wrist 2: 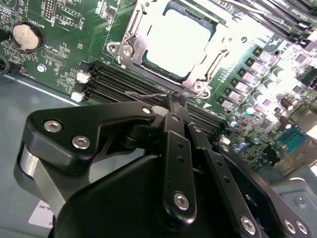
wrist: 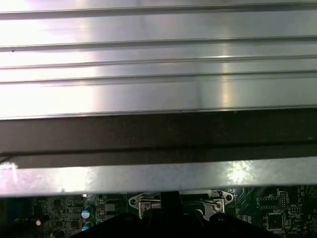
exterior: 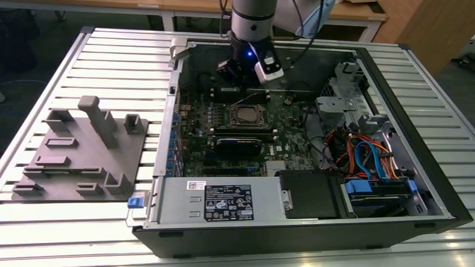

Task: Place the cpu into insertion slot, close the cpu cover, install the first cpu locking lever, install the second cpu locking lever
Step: 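Install the first cpu locking lever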

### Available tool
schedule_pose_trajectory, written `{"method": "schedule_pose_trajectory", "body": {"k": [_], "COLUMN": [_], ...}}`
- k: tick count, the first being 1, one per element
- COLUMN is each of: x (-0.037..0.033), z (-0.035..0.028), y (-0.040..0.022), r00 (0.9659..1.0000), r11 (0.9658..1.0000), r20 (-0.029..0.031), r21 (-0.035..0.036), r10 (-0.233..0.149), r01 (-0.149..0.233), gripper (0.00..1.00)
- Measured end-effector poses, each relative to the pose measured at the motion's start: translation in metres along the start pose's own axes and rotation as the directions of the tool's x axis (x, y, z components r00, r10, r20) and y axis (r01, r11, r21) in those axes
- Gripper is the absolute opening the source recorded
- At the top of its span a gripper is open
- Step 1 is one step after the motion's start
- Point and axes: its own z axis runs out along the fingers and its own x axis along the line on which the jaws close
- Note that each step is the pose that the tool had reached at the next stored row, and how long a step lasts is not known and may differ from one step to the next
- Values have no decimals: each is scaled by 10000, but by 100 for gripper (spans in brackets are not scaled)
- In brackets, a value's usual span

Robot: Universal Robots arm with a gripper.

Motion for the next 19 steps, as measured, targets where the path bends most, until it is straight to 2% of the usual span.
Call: {"method": "schedule_pose_trajectory", "body": {"k": [19], "x": [-49], "z": [41], "y": [55], "r00": [10000], "r11": [10000], "r20": [-1], "r21": [1], "r10": [-11], "r01": [11], "gripper": [10]}}
